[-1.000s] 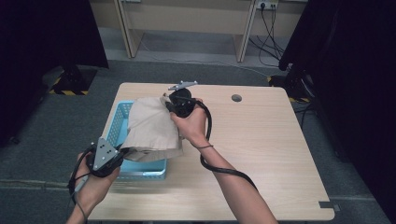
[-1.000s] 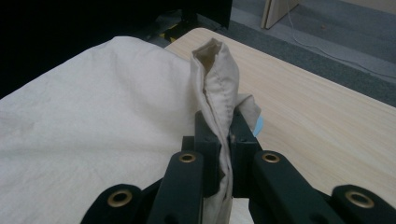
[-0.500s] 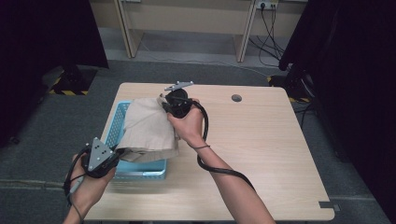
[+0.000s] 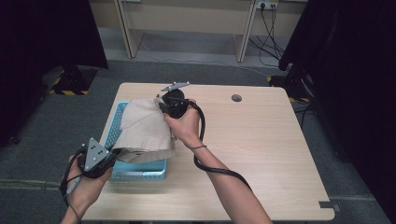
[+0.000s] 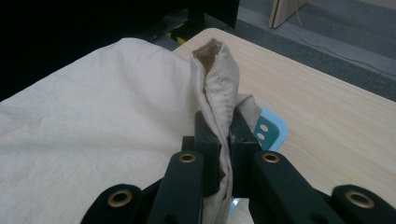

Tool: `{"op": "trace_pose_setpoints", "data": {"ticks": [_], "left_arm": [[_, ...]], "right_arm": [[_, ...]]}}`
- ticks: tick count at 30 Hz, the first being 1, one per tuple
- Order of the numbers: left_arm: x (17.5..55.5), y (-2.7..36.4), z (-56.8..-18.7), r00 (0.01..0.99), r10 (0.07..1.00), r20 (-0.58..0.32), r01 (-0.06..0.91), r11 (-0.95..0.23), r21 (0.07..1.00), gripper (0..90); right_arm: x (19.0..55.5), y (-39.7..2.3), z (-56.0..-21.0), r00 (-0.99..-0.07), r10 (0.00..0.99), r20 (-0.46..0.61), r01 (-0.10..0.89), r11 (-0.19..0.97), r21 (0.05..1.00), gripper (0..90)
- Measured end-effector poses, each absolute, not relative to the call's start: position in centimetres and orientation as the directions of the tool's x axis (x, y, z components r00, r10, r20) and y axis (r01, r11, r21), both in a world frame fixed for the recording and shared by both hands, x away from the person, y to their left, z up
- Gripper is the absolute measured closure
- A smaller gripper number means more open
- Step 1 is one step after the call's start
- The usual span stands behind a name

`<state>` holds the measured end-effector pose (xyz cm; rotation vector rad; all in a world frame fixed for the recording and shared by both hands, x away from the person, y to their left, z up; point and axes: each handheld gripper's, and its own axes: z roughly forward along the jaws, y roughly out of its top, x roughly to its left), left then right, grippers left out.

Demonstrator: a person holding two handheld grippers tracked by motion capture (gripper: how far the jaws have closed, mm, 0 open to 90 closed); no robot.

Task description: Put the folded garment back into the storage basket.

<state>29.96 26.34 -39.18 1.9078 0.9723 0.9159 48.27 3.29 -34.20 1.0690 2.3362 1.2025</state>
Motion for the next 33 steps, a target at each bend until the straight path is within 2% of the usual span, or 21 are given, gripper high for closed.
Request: {"op": "trace_pose_setpoints", "data": {"ticks": [33], "left_arm": [[30.5, 28.1, -40.5, 0.415, 0.883, 0.22, 0.338, -0.374, 0.864, 84.7]], "right_arm": [[48.6, 5.2, -35.3, -0.673, 0.735, 0.081, 0.505, 0.376, 0.777, 85.8]]}}
